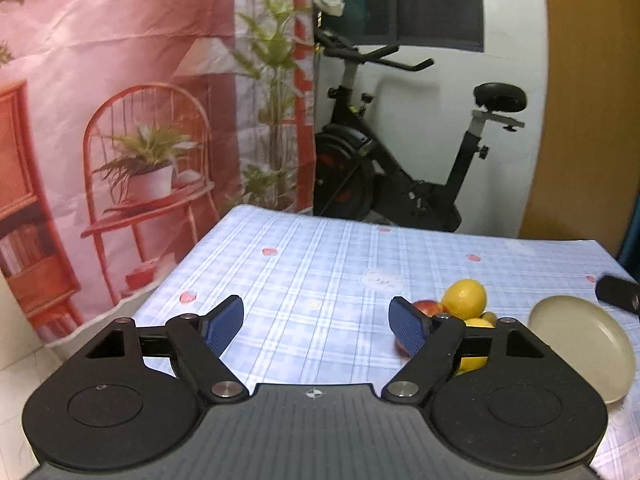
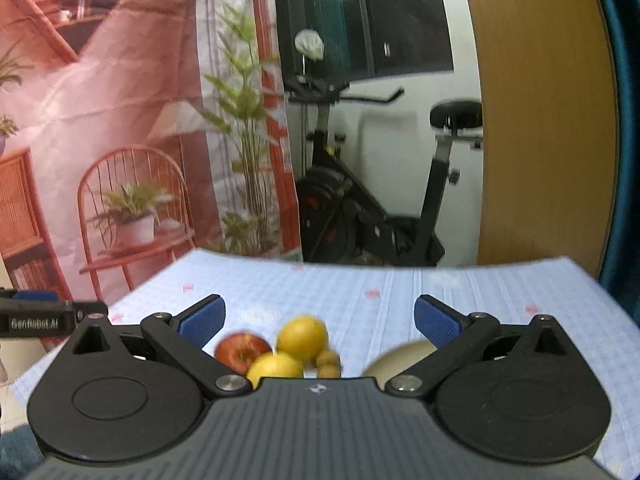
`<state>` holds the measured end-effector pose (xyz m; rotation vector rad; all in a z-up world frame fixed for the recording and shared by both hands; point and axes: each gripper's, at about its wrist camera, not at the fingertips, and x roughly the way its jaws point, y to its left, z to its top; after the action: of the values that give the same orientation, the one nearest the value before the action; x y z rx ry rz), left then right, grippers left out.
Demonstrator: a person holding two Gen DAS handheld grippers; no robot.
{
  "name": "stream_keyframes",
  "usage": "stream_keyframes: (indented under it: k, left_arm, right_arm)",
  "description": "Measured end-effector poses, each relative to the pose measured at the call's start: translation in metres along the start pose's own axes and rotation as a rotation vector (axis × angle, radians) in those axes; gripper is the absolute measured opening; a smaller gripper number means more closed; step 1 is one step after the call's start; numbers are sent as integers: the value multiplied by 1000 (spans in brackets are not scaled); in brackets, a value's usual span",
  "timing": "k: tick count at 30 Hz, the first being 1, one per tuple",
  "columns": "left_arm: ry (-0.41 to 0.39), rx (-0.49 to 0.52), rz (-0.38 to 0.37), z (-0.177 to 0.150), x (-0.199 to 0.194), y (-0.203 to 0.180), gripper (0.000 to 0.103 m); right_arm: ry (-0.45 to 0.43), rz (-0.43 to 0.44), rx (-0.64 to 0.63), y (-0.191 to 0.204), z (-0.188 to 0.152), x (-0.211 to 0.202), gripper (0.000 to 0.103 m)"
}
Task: Organize fruits
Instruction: 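Lower the left gripper onto the brownish-green citrus and close it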
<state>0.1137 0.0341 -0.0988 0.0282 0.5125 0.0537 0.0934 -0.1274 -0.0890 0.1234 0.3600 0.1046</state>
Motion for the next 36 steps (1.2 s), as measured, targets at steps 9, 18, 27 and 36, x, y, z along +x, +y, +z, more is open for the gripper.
stream_keyframes:
  k: [9, 18, 27, 36]
  left_arm:
    - [26, 29, -12, -5, 8, 0, 86]
    - [87, 159, -190, -20, 15, -16, 85]
    - [120, 153, -256, -29, 15, -14, 77]
    - [210, 136, -357, -39, 21, -22, 52]
  right_arm:
    - [170, 106, 44, -9, -23, 25, 99]
    - [284, 195, -100, 20, -42, 33, 86]
    - [337, 262, -126, 27, -48, 40, 84]
    - [371, 267, -174, 35, -55, 42, 66]
